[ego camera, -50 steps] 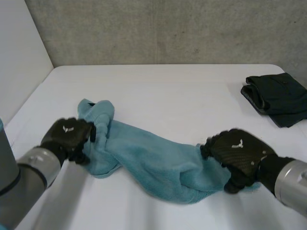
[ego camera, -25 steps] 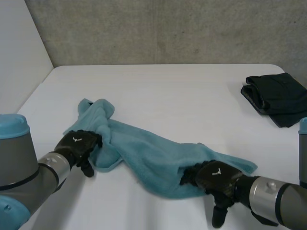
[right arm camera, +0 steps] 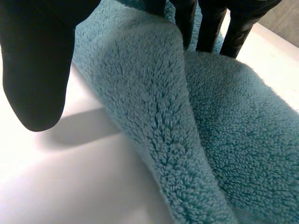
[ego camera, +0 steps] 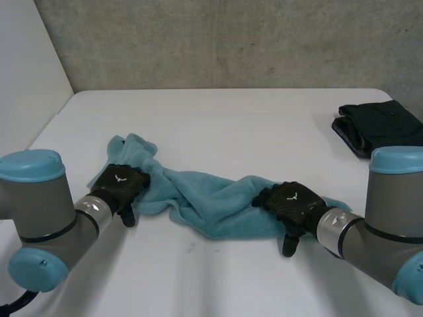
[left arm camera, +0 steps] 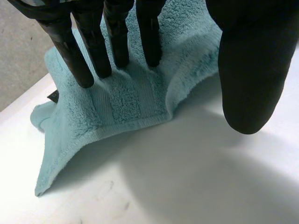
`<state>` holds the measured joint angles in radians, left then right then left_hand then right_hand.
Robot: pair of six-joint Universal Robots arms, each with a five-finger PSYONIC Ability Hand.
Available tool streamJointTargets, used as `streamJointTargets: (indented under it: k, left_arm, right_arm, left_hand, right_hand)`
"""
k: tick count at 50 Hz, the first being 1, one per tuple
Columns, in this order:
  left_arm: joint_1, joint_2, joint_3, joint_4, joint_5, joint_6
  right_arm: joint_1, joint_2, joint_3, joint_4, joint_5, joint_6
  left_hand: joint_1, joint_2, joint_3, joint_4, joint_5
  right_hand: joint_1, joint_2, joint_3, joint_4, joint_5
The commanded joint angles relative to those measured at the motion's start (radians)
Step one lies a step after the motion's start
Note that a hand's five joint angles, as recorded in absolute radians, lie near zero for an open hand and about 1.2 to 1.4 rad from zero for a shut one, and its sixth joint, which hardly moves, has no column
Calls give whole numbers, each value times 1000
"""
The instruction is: Fold the laundry.
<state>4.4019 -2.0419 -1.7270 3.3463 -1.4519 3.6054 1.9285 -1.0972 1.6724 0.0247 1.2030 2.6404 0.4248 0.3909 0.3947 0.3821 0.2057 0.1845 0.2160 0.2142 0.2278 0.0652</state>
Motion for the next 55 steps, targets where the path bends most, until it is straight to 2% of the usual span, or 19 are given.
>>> streamJointTargets:
  k: [1, 6, 7, 9, 10, 11, 12, 17, 20, 25, 32, 37, 43, 50, 51, 54, 55]
  left_arm:
    - [-5, -60, 47, 25, -4, -1]
    - [-10, -84, 84, 25, -18, -1]
    - [-12, -90, 96, 27, -33, -1]
    - [-12, -98, 112, 31, -51, -2]
    - [-12, -101, 118, 36, -60, -2]
    - [-12, -104, 130, 47, -85, -2]
    - [-13, -106, 136, 54, -102, -2]
    - [-41, -65, 150, 90, -182, -1]
    - [-53, 21, 142, 82, -185, -2]
    - [-65, 245, 119, 76, -189, -16]
    - [-87, 456, 121, 65, -191, -24]
    - [-96, 508, 132, 62, -191, -24]
    - [-98, 453, 132, 62, -192, -21]
    - [-133, 322, 132, 45, -189, -21]
    - [-143, 304, 133, 45, -191, -21]
    - [-191, 238, 152, 45, -197, -17]
    - [-202, 221, 161, 45, -200, -17]
  right_arm:
    - [4, 40, -46, -46, 52, 0]
    - [17, 60, -83, -57, 70, 0]
    - [18, 68, -98, -57, 76, 0]
    - [18, 76, -111, -57, 84, 0]
    - [18, 83, -129, -57, 95, 0]
    - [17, 83, -137, -55, 101, 0]
    - [17, 82, -146, -55, 107, 0]
    - [14, 33, -189, -29, 133, -3]
    - [10, -22, -209, 9, 133, -3]
    - [6, -165, -344, 184, 125, -3]
    - [-31, -208, -606, 424, 122, -2]
    - [-52, -162, -710, 517, 121, -3]
    - [-60, -67, -770, 607, 112, 1]
    - [-120, 123, -899, 617, 53, 174]
    - [-121, 178, -930, 616, 50, 205]
    - [-121, 256, -982, 615, 56, 240]
    - [-121, 299, -1022, 615, 58, 247]
  left_hand:
    - [88, 122, 118, 131, 133]
    - [273, 307, 303, 315, 317]
    - [404, 438, 434, 447, 449]
    - [563, 597, 593, 606, 607]
    - [668, 702, 699, 711, 713]
    - [899, 933, 929, 942, 944]
    - [971, 1005, 1001, 1013, 1015]
    - [971, 1005, 1002, 1014, 1016]
    - [971, 1005, 1002, 1014, 1016]
    - [971, 1005, 1002, 1014, 1016]
    - [971, 1005, 1002, 1014, 1016]
    - [971, 1005, 1002, 1014, 1016]
    - [971, 1005, 1002, 1014, 1016]
    - [971, 1005, 1002, 1014, 1016]
    - [971, 1005, 1002, 1014, 1016]
    - [971, 1005, 1002, 1014, 1016]
    - [971, 1005, 1002, 1014, 1016]
  right_hand:
    - [282, 250, 252, 238, 226]
    - [616, 585, 586, 573, 561]
    - [803, 771, 773, 760, 748]
    - [974, 943, 944, 931, 919]
    - [1196, 1164, 1166, 1153, 1141]
    - [1212, 1180, 1182, 1168, 1156]
    - [1212, 1180, 1182, 1168, 1157]
    - [1212, 1180, 1182, 1168, 1157]
    - [1212, 1180, 1182, 1168, 1157]
    - [1212, 1180, 1182, 1168, 1157]
    - [1212, 1180, 1182, 1168, 1157]
    - [1212, 1180, 1182, 1168, 1157]
    - [1212, 1180, 1182, 1168, 1157]
    - [1212, 1180, 1182, 1168, 1157]
    - [1050, 1018, 1020, 1007, 995]
    - [369, 338, 340, 326, 314]
    - [7, -25, -23, -36, -48]
